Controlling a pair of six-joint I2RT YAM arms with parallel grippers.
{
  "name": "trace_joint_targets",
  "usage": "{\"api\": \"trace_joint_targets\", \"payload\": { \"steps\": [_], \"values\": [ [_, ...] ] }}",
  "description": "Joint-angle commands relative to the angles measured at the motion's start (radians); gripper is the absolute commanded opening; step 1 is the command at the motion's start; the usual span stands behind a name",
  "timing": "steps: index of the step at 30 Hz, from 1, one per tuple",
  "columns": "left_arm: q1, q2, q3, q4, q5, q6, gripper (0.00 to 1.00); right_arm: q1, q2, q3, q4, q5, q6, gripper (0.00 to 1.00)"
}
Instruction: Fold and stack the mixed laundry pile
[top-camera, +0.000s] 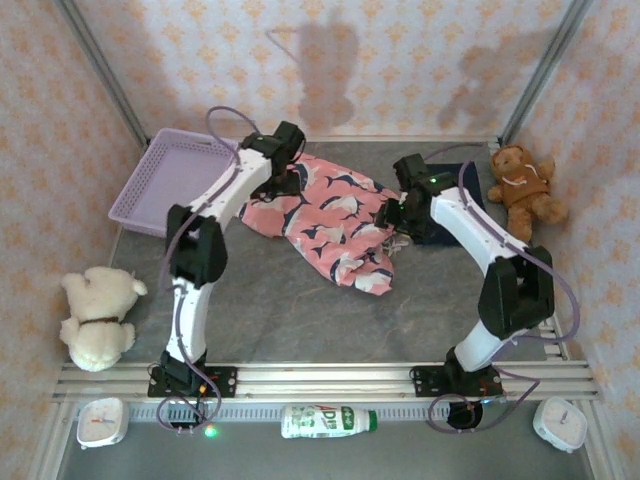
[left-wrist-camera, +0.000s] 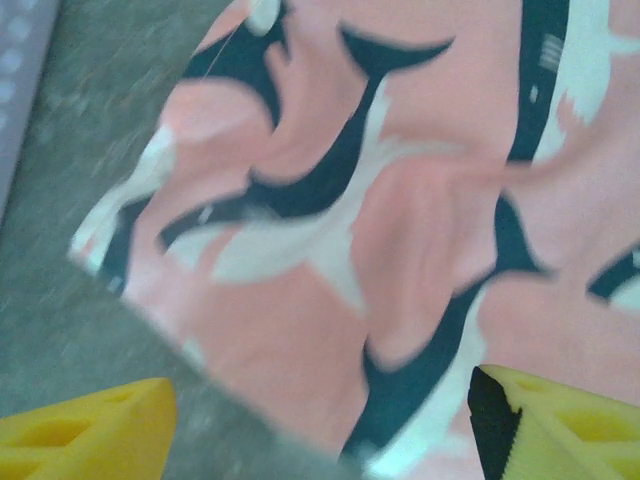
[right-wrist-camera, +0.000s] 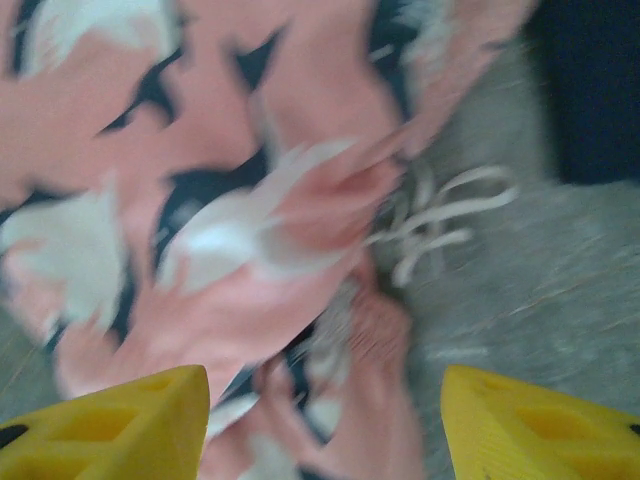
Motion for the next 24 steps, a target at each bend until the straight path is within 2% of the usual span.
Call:
{"api": "trace_joint_targets", "payload": {
  "steps": [1, 5, 8, 10, 13, 17, 18, 19, 20, 22, 23, 24],
  "values": [
    [-0.031, -0.183, -0.217, 0.081, 0.111, -0.039, 0.77, -0.005, 0.075, 0.011, 0.040, 0.118, 0.058, 0.63],
    [-0.082, -0.328, -0.503, 0.268, 0.223, -0.161, 0.77, -0.005, 0.132, -0.033, 0.130, 0.029, 0.078, 0.63],
    [-0.118, -0.339, -0.596, 0.353, 0.239, -0.225, 0.76, -0.005, 0.152, -0.051, 0.201, 0.003, 0.104, 0.63],
    [-0.144, -0.326, -0.610, 0.392, 0.257, -0.253, 0.76, -0.005, 0.159, -0.056, 0.264, -0.008, 0.129, 0.63],
    [-0.190, -0.285, -0.584, 0.417, 0.216, -0.255, 0.78, -0.009, 0.181, -0.037, 0.320, -0.012, 0.151, 0.64],
    [-0.205, -0.159, -0.548, 0.445, 0.182, -0.259, 0.78, -0.026, 0.262, 0.013, 0.357, -0.008, 0.153, 0.64],
    [-0.203, -0.118, -0.531, 0.438, 0.174, -0.257, 0.77, -0.029, 0.291, 0.037, 0.351, -0.013, 0.152, 0.60],
    [-0.202, -0.085, -0.511, 0.422, 0.168, -0.252, 0.75, -0.028, 0.317, 0.058, 0.341, -0.021, 0.149, 0.51],
    [-0.202, -0.048, -0.487, 0.395, 0.161, -0.245, 0.70, -0.029, 0.335, 0.079, 0.332, -0.023, 0.150, 0.35],
    [-0.202, -0.002, -0.449, 0.356, 0.149, -0.224, 0.54, -0.028, 0.334, 0.093, 0.332, -0.014, 0.149, 0.17],
    [-0.201, 0.009, -0.438, 0.340, 0.135, -0.213, 0.41, -0.029, 0.323, 0.100, 0.326, 0.002, 0.145, 0.04],
    [-0.199, 0.012, -0.429, 0.326, 0.118, -0.196, 0.31, -0.028, 0.307, 0.110, 0.307, 0.025, 0.141, 0.00]
  ]
}}
